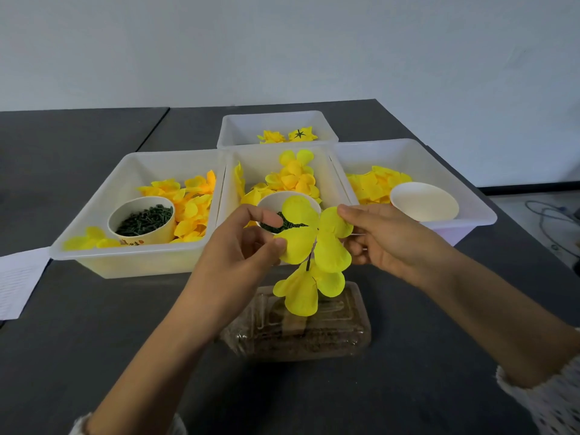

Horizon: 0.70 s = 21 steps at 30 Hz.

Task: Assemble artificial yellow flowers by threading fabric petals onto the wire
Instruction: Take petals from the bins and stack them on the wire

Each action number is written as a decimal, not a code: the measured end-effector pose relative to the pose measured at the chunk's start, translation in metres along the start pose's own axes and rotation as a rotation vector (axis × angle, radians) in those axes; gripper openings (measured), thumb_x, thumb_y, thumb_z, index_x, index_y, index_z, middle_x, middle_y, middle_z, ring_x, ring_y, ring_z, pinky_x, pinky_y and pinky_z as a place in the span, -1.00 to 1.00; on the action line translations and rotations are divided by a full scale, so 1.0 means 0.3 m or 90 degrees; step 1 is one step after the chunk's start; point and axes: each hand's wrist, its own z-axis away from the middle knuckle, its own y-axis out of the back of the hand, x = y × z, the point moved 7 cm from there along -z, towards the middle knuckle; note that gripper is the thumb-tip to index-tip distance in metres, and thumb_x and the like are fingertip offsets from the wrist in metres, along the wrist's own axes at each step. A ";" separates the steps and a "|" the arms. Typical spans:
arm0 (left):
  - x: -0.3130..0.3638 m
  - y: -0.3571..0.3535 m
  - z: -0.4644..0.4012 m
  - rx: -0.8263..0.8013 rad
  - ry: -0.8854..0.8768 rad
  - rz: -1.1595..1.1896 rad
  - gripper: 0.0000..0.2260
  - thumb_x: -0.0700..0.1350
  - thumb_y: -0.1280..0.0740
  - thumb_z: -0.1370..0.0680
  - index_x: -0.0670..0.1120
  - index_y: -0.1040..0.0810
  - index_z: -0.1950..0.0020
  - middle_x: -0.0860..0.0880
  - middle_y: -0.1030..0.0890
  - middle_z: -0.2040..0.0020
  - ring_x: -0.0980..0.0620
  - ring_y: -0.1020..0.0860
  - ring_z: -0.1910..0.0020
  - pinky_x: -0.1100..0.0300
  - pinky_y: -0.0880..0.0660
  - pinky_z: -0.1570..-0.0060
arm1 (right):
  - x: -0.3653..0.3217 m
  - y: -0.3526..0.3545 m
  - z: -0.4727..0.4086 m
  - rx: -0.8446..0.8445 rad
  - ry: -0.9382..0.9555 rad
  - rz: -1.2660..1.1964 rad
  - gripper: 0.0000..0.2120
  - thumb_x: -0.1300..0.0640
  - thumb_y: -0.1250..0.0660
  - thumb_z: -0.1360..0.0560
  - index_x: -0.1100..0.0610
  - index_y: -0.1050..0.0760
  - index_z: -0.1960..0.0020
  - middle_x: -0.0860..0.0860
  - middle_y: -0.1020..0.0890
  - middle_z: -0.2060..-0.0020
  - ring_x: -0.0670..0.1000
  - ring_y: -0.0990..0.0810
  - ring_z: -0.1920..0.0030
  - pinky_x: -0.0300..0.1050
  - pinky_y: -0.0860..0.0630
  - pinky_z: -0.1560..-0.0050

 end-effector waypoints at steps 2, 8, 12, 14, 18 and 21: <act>-0.002 0.001 0.001 -0.002 -0.005 0.003 -0.85 -0.29 -0.34 -0.56 -0.05 -0.53 -0.04 0.05 -0.53 0.34 0.15 -0.53 0.32 0.41 -0.41 0.31 | -0.008 0.005 0.002 0.008 0.019 0.034 -0.72 0.07 -0.22 -0.61 0.13 -0.60 0.18 -0.02 -0.57 0.41 -0.09 -0.38 0.49 -0.22 -0.35 0.47; -0.013 -0.008 0.004 -0.015 -0.005 0.025 -0.86 -0.34 -0.31 -0.56 -0.12 -0.55 -0.01 0.03 -0.52 0.34 0.17 -0.51 0.34 0.43 -0.42 0.33 | -0.025 0.010 0.003 0.065 0.090 0.257 -0.68 0.05 -0.23 -0.61 0.18 -0.54 0.24 0.02 -0.46 0.53 -0.08 -0.37 0.53 -0.23 -0.35 0.47; -0.026 -0.015 0.008 -0.023 -0.004 0.032 -0.87 -0.36 -0.30 -0.57 -0.17 -0.56 -0.01 0.00 -0.51 0.33 0.17 -0.50 0.35 0.44 -0.43 0.35 | -0.029 0.005 0.004 0.075 0.165 0.306 -0.62 0.11 -0.24 -0.61 0.04 -0.44 0.39 -0.10 -0.38 0.62 -0.16 -0.31 0.58 -0.32 -0.30 0.50; -0.035 -0.014 0.009 -0.025 0.003 0.035 -0.88 -0.36 -0.30 -0.57 -0.18 -0.56 -0.01 0.00 -0.51 0.34 0.17 -0.50 0.36 0.44 -0.44 0.36 | -0.029 0.004 0.000 0.070 0.192 0.310 -0.63 0.12 -0.25 -0.60 0.05 -0.42 0.39 -0.11 -0.36 0.60 -0.17 -0.31 0.56 -0.33 -0.28 0.47; -0.054 -0.014 0.006 -0.028 0.018 0.024 -0.87 -0.33 -0.32 -0.57 -0.12 -0.57 0.03 -0.04 -0.49 0.32 0.13 -0.46 0.35 0.40 -0.42 0.36 | -0.029 -0.008 -0.009 0.070 0.249 0.378 -0.60 0.14 -0.25 -0.60 0.00 -0.38 0.41 -0.15 -0.38 0.57 -0.17 -0.32 0.50 -0.38 -0.26 0.41; -0.058 -0.019 0.007 -0.026 0.022 0.015 -0.86 -0.33 -0.32 -0.57 -0.10 -0.56 0.04 0.00 -0.46 0.34 0.16 -0.41 0.39 0.41 -0.35 0.42 | -0.023 -0.005 -0.016 0.074 0.259 0.383 -0.62 0.14 -0.24 -0.61 0.05 -0.41 0.40 -0.14 -0.40 0.55 -0.19 -0.33 0.47 -0.36 -0.28 0.39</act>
